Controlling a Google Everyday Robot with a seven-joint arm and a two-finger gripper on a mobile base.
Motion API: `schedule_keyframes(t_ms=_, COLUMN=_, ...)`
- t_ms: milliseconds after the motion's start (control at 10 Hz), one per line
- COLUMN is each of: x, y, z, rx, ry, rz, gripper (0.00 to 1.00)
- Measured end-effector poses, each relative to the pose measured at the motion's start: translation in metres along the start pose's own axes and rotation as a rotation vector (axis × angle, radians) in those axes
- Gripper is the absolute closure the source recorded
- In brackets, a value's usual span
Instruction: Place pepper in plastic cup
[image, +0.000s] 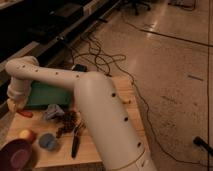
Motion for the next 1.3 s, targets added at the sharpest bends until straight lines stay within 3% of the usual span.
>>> schedule_keyframes(t_ms=300, x=-0.022, y=-0.017, z=0.022, rx=0.086, ry=0.018, rz=-0.036, gripper=1.0)
schedule_keyframes(t_ms=500, x=-0.032, y=-0.034, z=0.036, rx=0.121, ry=0.01, rz=-0.066, gripper=1.0)
schedule_keyframes(t_ms=1100, x=-0.065, y=-0.05, z=0.04, rx=0.145, ry=0.012, rz=-0.069, gripper=1.0)
schedule_keyframes(t_ms=1300, x=-0.078, y=-0.047, z=0.036, rx=0.165, ry=0.047, rz=-0.095, gripper=1.0)
